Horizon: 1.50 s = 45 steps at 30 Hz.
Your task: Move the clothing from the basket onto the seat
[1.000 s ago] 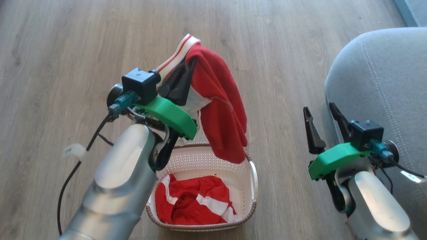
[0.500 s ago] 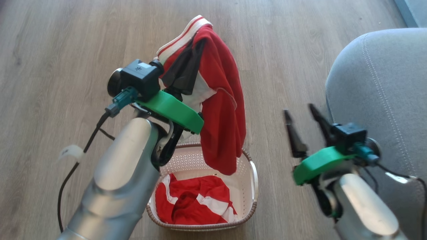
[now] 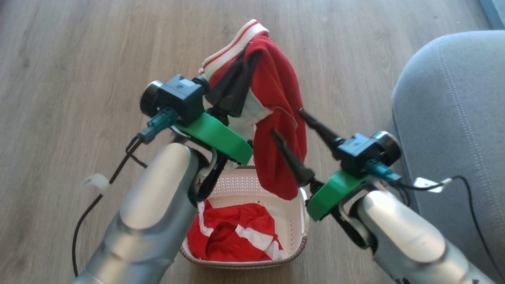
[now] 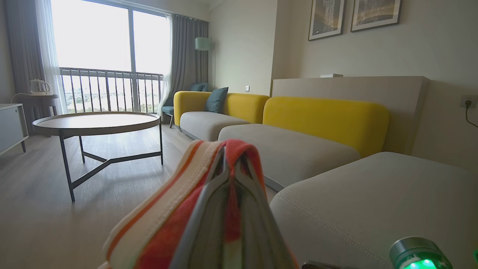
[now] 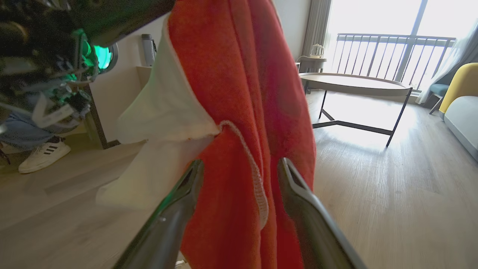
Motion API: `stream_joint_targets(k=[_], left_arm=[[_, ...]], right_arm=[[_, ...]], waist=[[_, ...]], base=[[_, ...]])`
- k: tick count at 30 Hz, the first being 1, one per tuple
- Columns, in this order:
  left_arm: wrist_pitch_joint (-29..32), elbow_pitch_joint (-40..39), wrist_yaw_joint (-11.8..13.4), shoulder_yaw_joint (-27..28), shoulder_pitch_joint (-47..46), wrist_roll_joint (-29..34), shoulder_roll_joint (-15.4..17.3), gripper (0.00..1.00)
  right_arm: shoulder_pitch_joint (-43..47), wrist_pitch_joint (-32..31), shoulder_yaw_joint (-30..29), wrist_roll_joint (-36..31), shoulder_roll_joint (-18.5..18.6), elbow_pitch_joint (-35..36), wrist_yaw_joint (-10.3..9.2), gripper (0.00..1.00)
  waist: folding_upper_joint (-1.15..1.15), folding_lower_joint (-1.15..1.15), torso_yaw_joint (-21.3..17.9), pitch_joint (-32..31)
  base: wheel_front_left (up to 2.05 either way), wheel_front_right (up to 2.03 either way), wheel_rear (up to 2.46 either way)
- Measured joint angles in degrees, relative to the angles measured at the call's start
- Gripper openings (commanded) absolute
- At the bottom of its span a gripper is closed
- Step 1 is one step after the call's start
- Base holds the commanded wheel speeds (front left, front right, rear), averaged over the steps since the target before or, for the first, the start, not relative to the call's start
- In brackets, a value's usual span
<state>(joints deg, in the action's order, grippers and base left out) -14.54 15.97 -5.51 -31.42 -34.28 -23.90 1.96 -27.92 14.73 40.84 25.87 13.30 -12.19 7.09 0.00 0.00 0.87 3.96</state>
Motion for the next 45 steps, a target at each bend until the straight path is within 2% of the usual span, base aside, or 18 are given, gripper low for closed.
stream_joint_targets(k=[5, 15, 16, 17, 18, 24, 25, 26, 27, 36, 45], left_arm=[[0.0, -1.0, 0.0, -3.0, 0.0, -1.0, 0.1, 0.0], [0.0, -1.9, 0.6, -6.6, 0.0, -2.6, 0.2, 0.0], [0.0, -1.9, 0.6, -6.8, 0.0, -2.9, 0.2, 0.0], [0.0, -1.9, 0.6, -6.9, 0.0, -3.0, 0.2, 0.0], [0.0, -1.9, 0.6, -6.9, 0.0, -3.0, 0.2, 0.0], [0.0, -1.9, 1.0, -6.9, -0.1, -3.0, 0.2, 0.02], [0.0, -1.9, 1.0, -6.9, -0.1, -3.0, 0.2, 0.41], [0.0, -1.9, 1.0, -6.8, -0.1, -2.8, 0.2, 0.86], [0.0, -1.9, 0.9, -6.8, -0.1, -2.8, 0.2, 1.0], [-0.2, 1.2, 0.0, -6.6, 0.0, 0.8, 0.9, 1.0], [-0.2, 4.8, -1.1, -6.4, 1.1, 2.3, 2.6, 1.0]], right_arm=[[-3.2, 0.0, 5.7, 1.4, -0.1, -6.7, 0.0, 1.0], [-8.4, 0.0, 9.2, 2.6, -3.2, -16.5, 0.0, 1.0], [-8.4, 0.0, 9.4, 3.1, -3.5, -17.1, 0.0, 0.76], [-8.5, 0.0, 9.6, 3.4, -3.7, -17.5, 0.0, 0.28], [-8.5, 0.0, 9.6, 3.6, -3.8, -17.9, 0.0, 0.0], [-9.3, 0.0, 9.1, 4.0, -3.8, -18.0, 0.0, 0.0], [-9.3, 0.0, 9.0, 4.0, -3.7, -17.8, 0.0, 0.0], [-9.3, 0.0, 8.9, 3.9, -3.7, -17.5, 0.0, 0.0], [-9.3, 0.0, 8.4, 3.8, -3.6, -17.3, 0.0, 0.0], [-6.5, 0.0, -0.8, 1.5, -2.3, -12.4, 0.0, 0.0], [-2.8, 0.0, -9.0, -0.7, -1.7, -6.6, 0.0, 0.0]], waist=[[0.0, 0.0, 1.3, 0.1], [0.0, 0.0, 4.5, 0.4], [0.0, 0.0, 4.7, 0.4], [0.0, 0.0, 4.9, 0.5], [0.0, 0.0, 5.1, 0.5], [0.0, 0.0, 5.3, 0.9], [0.0, 0.0, 5.1, 1.0], [0.0, 0.0, 4.9, 1.1], [0.0, 0.0, 4.7, 1.2], [0.0, 0.0, 1.9, 1.9], [0.0, 0.0, -3.8, 2.2]], base=[[0.0, 0.0, 0.0], [0.0, 0.0, 0.0], [0.0, 0.0, 0.0], [0.0, 0.0, 0.0], [0.0, 0.0, 0.0], [0.0, 0.0, 0.0], [0.0, 0.0, 0.0], [0.0, 0.0, 0.0], [0.0, 0.0, 0.0], [0.0, 0.0, 0.0], [0.0, 0.0, 0.0]])
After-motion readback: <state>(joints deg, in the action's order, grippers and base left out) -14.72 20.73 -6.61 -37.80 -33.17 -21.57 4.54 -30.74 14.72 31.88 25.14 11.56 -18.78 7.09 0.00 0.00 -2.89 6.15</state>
